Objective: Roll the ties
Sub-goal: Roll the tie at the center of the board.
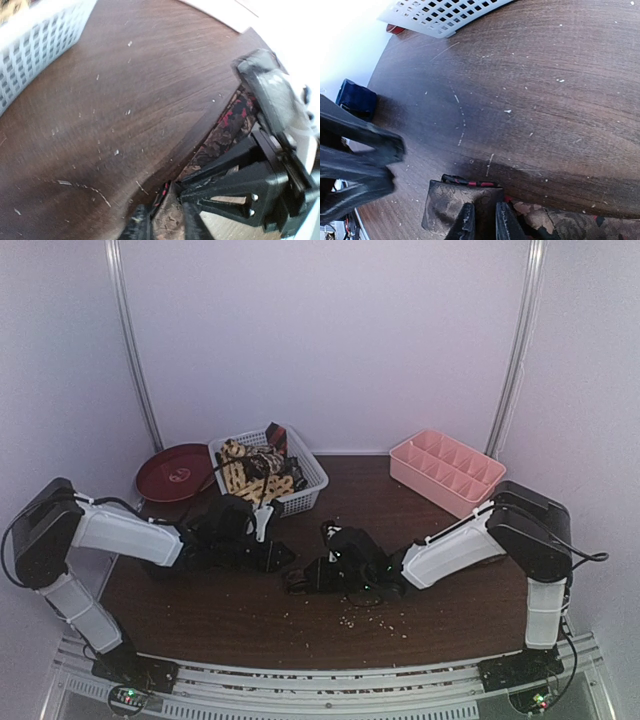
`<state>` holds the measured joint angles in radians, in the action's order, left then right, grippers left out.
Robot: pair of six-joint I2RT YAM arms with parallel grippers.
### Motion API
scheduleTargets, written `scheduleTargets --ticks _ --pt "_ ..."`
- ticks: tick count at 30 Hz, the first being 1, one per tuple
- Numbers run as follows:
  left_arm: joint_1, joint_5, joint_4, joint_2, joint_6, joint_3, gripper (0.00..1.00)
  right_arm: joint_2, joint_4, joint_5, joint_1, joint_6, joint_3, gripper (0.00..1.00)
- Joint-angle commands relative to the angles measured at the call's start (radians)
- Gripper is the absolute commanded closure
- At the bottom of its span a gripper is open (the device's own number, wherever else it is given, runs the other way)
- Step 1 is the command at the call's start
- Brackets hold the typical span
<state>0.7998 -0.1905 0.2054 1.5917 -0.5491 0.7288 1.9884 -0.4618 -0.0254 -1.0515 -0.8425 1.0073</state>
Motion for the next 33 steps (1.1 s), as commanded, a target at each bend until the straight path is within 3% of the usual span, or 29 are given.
scheduleTargets --ticks 1,5,12,19,21,33 --pt "0.009 -0.014 0.008 -0.019 0.293 -0.028 0.71 0.022 -0.044 0.038 0.013 0.007 -0.019 0.84" --pt "0.013 -0.082 -0.032 0.043 0.435 0.015 0.64 0.027 -0.066 0.055 0.020 0.014 -0.025 0.84" --pt "0.075 0.066 -0.213 0.071 0.760 0.095 0.51 0.022 -0.082 0.063 0.025 0.024 -0.046 0.84" --pt "0.079 0.049 -0.254 0.077 0.948 0.100 0.38 0.018 -0.107 0.077 0.027 0.027 -0.058 0.84" --pt "0.077 0.048 -0.265 0.082 0.984 0.106 0.30 0.022 -0.114 0.087 0.027 0.028 -0.056 0.84" --pt "0.058 0.006 -0.295 0.178 1.053 0.208 0.31 0.022 -0.148 0.111 0.027 0.019 -0.064 0.84"
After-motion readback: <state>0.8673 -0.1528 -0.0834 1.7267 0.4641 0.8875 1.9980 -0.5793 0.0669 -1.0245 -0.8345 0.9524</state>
